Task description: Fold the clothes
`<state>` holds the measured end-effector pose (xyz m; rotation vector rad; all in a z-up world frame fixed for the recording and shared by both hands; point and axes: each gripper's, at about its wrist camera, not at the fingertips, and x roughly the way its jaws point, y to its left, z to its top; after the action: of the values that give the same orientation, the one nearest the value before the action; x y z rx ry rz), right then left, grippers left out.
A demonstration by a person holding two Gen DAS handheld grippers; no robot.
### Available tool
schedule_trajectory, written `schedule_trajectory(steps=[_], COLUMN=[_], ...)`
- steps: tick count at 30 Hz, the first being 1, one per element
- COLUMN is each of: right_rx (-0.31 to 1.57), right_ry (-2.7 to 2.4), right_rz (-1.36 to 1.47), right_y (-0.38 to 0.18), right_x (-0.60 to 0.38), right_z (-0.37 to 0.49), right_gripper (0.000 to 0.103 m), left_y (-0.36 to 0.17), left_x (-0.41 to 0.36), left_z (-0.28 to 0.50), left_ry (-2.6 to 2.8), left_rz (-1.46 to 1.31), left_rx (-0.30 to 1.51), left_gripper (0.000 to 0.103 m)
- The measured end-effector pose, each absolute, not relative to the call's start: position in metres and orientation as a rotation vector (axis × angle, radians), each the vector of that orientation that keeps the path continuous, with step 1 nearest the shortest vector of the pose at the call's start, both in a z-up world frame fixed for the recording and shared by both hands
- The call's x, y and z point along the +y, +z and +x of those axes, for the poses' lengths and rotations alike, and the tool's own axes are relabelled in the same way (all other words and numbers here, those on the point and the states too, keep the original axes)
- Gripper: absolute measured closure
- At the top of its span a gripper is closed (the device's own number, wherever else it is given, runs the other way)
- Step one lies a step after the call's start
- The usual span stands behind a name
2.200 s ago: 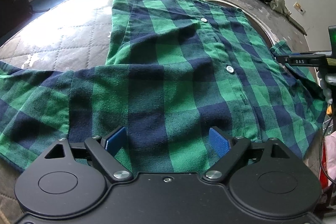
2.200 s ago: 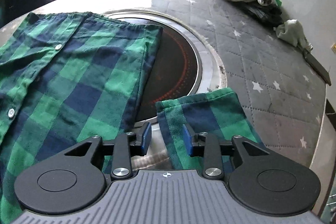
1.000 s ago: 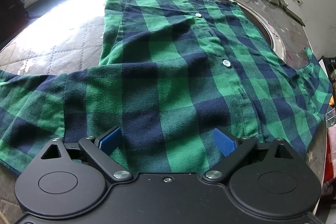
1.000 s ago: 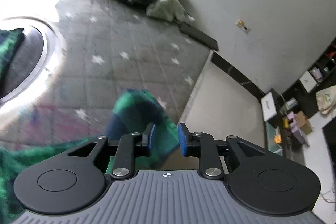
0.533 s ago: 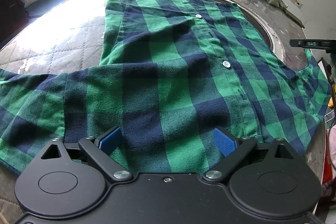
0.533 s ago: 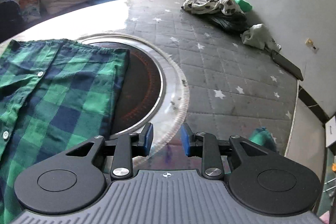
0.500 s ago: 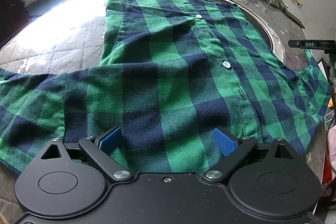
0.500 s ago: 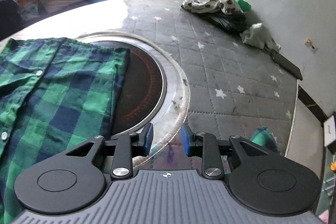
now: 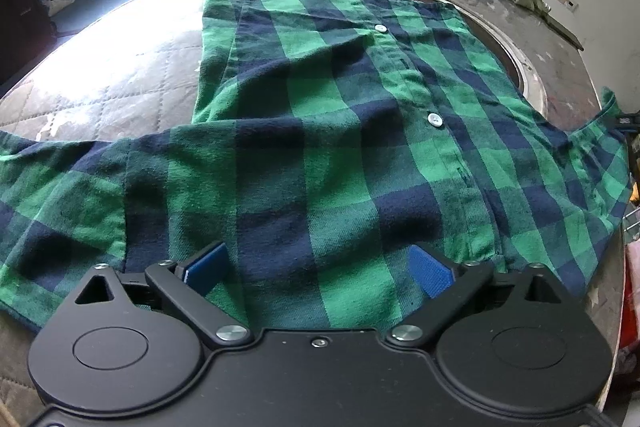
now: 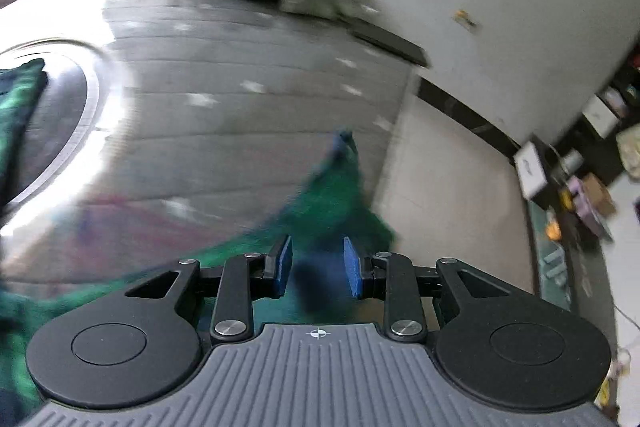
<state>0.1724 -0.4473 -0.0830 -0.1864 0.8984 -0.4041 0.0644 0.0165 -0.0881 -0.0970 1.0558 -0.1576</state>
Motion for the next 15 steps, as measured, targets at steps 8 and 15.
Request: schedule_trajectory(steps=[8, 15], right_rx=[0.849, 0.817], right_ry=[-0.459, -0.516], right_rz=[-0.049, 0.146], right_y=[-0.071, -0.072], right_x=[-0.475, -0.514], right_z=[0.145, 0.135], right_gripper=[0.070, 0.070], left_y=[-0.088, -0.088], left_x=[0.018, 0.019], left_z=[0.065, 0.063], left_ry=[-0.153, -0.145], left_rz=[-0.103, -0.097], left_rx=[1.060, 1.064], left_gripper=[0.005, 0.005])
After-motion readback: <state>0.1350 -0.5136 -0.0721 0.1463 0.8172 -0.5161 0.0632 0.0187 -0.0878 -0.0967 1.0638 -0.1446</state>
